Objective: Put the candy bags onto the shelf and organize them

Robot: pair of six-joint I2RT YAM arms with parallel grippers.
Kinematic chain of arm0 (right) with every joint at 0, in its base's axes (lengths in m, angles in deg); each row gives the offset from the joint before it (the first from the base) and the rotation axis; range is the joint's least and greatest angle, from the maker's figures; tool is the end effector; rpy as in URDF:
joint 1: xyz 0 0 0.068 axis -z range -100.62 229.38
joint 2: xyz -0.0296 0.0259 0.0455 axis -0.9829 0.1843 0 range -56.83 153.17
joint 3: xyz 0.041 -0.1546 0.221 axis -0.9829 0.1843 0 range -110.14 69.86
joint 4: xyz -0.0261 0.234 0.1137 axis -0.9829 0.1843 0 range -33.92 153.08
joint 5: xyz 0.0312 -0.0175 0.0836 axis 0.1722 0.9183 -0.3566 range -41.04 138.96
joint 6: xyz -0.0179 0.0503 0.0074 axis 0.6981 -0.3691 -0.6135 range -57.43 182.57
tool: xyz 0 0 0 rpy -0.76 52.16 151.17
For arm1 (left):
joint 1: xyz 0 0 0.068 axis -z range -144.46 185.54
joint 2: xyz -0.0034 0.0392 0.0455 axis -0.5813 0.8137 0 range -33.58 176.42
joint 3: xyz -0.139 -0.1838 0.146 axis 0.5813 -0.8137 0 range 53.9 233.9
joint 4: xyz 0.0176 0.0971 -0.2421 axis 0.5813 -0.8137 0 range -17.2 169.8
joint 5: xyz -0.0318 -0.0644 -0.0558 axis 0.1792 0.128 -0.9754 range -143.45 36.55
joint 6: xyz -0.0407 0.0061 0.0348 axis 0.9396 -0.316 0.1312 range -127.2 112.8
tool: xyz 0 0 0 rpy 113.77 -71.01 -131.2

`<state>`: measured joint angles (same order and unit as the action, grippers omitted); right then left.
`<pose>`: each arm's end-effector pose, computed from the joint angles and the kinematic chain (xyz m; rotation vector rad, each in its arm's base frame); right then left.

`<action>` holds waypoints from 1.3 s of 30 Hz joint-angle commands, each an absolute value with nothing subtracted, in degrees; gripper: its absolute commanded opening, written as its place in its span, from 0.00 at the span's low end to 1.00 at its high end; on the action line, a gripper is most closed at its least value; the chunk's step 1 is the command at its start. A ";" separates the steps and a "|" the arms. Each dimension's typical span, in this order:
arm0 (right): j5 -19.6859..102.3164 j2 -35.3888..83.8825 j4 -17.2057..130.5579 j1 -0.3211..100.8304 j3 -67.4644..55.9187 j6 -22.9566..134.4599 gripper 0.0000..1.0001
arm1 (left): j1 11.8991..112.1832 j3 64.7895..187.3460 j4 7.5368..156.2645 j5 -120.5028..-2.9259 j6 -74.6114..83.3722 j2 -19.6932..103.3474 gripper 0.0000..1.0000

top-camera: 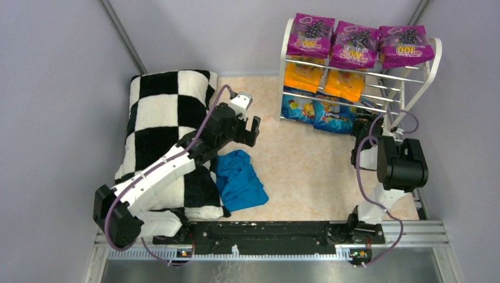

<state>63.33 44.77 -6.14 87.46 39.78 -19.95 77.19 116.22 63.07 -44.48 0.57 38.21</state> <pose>0.3104 -0.0530 0.1412 1.3956 1.1137 0.7341 0.2182 -0.1866 0.3350 0.4993 1.9817 -0.3856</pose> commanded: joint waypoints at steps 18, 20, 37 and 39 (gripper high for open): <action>38.33 27.72 12.67 83.94 46.02 5.11 0.77 | 76.50 114.36 67.60 -45.95 1.25 35.65 0.99; 37.62 29.45 9.63 82.34 46.21 5.04 0.76 | 75.80 114.12 68.80 -48.78 2.16 35.58 0.99; 46.18 42.35 -9.59 76.93 43.28 2.62 0.52 | 70.82 111.61 85.04 -65.20 25.35 41.04 0.99; 46.67 41.96 -11.71 76.91 43.08 2.62 0.43 | 70.84 110.80 85.10 -64.84 25.04 40.68 0.99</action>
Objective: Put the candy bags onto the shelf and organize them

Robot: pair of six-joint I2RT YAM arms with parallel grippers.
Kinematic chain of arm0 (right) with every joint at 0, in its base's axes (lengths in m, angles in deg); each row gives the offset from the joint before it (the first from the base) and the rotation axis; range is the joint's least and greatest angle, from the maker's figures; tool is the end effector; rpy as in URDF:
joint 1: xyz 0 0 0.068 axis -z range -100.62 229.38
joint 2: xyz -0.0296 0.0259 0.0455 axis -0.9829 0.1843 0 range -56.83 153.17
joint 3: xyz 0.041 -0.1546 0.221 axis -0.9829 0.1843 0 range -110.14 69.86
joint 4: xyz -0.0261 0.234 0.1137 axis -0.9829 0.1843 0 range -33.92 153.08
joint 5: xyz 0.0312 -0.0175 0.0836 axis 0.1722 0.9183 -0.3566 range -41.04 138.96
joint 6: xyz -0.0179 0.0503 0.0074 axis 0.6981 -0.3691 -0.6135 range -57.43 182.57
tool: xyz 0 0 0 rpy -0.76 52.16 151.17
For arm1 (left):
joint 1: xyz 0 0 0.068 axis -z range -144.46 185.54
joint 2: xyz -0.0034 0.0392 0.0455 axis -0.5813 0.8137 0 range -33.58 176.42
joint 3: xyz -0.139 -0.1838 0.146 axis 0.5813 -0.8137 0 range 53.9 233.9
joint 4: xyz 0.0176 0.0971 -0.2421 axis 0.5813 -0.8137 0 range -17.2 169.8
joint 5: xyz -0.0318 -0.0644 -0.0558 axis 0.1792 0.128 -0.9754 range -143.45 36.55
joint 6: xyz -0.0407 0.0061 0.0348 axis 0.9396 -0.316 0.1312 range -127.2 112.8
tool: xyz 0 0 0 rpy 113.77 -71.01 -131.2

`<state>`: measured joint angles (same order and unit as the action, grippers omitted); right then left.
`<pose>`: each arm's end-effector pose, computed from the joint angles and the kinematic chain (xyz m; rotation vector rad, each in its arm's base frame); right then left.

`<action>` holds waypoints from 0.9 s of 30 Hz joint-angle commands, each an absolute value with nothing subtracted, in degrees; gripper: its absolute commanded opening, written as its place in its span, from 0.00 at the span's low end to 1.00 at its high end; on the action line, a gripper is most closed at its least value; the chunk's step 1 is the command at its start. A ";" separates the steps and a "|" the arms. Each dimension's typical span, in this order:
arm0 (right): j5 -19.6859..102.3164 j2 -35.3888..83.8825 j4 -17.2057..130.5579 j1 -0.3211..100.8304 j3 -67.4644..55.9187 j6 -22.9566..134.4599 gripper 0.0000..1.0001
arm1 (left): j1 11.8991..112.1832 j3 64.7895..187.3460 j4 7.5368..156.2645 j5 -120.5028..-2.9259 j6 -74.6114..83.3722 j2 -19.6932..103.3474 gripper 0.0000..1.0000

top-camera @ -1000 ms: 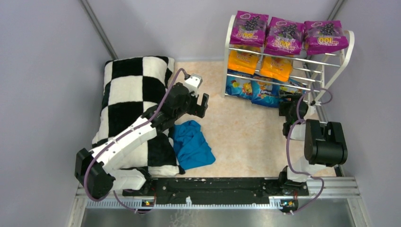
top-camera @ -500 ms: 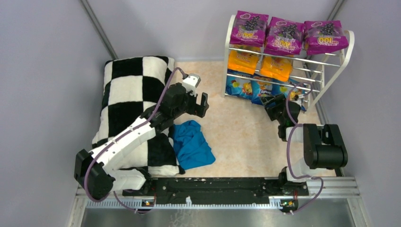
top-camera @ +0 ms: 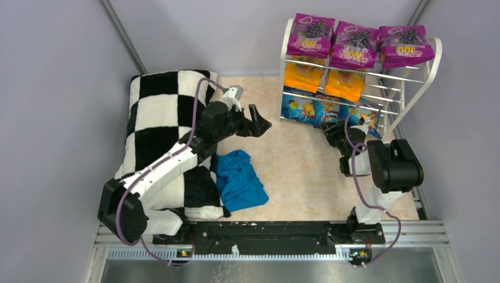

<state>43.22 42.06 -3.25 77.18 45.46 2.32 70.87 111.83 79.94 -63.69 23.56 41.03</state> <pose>0.2895 0.0147 0.1257 0.8670 1.7144 0.8436 0.2463 -0.1824 0.3242 0.2095 1.9578 -0.9469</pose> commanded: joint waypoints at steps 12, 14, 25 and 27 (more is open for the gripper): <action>46.17 44.70 -14.71 76.90 38.08 4.16 0.09 | 70.83 107.48 83.45 -64.04 23.56 36.74 0.99; 46.91 45.66 -13.09 76.83 37.48 4.63 0.09 | 70.88 107.42 83.00 -63.93 23.23 36.25 0.99; 47.13 50.35 -6.98 77.12 36.41 6.64 0.24 | 70.85 109.33 80.06 -63.16 21.63 34.31 0.99; 46.08 48.21 -3.92 76.96 36.71 6.95 0.34 | 70.85 109.01 78.45 -62.51 21.13 32.62 0.99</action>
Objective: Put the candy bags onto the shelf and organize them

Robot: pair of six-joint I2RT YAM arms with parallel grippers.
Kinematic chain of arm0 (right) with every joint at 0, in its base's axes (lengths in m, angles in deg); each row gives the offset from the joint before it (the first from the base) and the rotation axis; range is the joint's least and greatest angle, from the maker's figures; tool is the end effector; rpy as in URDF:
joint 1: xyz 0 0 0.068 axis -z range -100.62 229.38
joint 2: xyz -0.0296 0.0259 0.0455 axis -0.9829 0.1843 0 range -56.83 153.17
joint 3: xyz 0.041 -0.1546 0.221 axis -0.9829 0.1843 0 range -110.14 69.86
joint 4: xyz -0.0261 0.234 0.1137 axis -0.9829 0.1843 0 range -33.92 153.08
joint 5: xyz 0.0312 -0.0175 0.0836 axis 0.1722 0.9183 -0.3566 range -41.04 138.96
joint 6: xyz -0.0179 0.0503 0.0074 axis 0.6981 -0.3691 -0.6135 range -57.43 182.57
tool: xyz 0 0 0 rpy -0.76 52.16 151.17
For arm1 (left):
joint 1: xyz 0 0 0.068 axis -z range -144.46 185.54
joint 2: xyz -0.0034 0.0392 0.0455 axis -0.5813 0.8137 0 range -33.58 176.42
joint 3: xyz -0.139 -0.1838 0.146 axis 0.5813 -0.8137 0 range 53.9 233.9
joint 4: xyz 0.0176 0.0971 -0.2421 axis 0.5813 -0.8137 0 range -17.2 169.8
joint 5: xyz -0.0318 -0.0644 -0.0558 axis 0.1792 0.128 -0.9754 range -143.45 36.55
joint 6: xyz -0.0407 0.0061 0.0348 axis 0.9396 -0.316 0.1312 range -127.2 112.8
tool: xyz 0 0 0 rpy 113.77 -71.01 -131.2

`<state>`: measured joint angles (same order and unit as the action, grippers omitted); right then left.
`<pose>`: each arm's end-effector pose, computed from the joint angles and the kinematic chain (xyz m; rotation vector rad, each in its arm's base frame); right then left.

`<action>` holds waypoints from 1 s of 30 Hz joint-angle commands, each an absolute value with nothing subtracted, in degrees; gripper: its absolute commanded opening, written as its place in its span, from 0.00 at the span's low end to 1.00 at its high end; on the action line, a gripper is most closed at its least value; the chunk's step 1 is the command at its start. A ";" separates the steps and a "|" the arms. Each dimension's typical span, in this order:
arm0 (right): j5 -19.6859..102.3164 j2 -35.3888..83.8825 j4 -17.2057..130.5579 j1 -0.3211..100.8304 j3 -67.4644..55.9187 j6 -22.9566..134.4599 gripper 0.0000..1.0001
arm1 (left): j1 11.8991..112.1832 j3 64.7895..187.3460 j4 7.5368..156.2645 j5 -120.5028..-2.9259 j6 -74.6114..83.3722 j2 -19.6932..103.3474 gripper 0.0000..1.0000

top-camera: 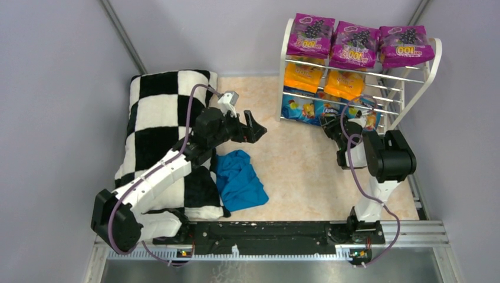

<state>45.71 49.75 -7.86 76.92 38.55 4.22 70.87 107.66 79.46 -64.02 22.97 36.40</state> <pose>0.3228 0.0159 0.1233 0.8251 1.6469 0.8088 0.2297 -0.1708 0.3197 0.2237 1.9558 -0.9453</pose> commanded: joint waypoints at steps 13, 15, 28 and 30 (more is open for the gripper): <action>43.20 25.28 23.57 75.82 43.62 16.95 0.79 | 70.82 108.43 72.89 -60.22 18.61 24.39 0.99; 43.94 22.12 27.04 76.76 44.34 18.88 0.81 | 70.82 108.30 72.45 -60.98 18.81 23.58 0.99; 40.63 21.05 23.33 88.20 46.82 19.59 0.64 | 70.81 107.92 71.09 -62.71 17.96 21.63 0.99; 39.57 23.83 20.12 88.23 45.87 19.19 0.61 | 70.84 108.13 71.26 -63.11 17.86 22.18 0.99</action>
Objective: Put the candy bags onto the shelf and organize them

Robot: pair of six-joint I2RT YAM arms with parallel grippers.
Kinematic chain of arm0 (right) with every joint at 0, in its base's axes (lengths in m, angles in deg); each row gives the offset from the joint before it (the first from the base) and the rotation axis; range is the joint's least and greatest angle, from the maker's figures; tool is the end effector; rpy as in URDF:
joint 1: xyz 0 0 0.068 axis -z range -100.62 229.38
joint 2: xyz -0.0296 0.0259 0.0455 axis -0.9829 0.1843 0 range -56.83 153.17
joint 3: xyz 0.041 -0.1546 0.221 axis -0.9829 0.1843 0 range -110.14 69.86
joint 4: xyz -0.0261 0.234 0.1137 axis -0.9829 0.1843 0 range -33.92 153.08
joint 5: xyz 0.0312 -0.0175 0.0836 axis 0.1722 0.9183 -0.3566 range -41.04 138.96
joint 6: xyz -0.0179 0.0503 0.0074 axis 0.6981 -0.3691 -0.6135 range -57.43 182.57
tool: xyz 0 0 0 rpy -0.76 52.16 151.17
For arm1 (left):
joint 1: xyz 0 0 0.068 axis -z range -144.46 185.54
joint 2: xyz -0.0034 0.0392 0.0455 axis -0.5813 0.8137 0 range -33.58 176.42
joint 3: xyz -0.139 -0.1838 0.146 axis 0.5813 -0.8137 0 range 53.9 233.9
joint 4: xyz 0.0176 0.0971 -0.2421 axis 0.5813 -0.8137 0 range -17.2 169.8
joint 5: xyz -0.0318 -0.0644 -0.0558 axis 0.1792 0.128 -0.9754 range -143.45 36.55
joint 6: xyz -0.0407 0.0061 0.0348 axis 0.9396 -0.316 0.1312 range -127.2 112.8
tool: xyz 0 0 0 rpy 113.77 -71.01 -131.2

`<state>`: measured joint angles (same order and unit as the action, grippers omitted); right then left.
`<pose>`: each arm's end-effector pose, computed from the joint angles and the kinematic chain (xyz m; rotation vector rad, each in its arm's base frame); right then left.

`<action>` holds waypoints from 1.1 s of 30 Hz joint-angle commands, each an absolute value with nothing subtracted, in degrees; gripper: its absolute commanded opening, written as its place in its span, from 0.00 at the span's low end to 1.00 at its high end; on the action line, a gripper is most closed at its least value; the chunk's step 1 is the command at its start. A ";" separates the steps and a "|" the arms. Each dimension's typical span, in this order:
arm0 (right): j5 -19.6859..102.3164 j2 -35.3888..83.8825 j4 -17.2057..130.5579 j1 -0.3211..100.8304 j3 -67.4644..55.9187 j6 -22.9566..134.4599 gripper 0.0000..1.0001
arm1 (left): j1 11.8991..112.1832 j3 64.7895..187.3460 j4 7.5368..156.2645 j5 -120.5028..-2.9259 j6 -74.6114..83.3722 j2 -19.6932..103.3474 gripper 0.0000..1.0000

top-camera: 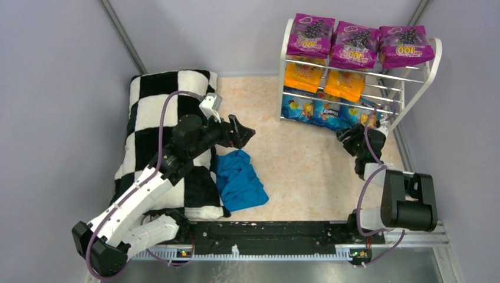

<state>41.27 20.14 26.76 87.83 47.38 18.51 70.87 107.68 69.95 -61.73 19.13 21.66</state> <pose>0.2486 -0.0321 0.1597 0.8260 1.8720 0.5276 0.1790 -0.1332 0.3628 0.2550 1.8394 -0.8940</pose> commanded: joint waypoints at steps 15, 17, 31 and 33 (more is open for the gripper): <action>40.62 33.69 20.78 86.56 32.94 20.04 0.58 | 70.70 111.96 68.98 -62.76 14.06 25.79 0.99; 41.71 30.14 27.60 84.44 34.11 21.45 0.64 | 70.77 114.23 68.07 -62.42 12.69 26.74 0.99; 36.13 -24.84 81.02 74.09 32.54 33.35 0.92 | 70.69 126.76 61.68 -59.33 9.32 23.52 0.99; 36.24 -28.11 86.27 74.08 24.29 34.40 0.99 | 70.61 130.68 59.23 -58.01 7.85 23.07 0.99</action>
<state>38.26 -20.82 70.80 74.34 38.92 29.14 70.83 123.02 61.93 -60.44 11.11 25.51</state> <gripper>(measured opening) 0.950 0.987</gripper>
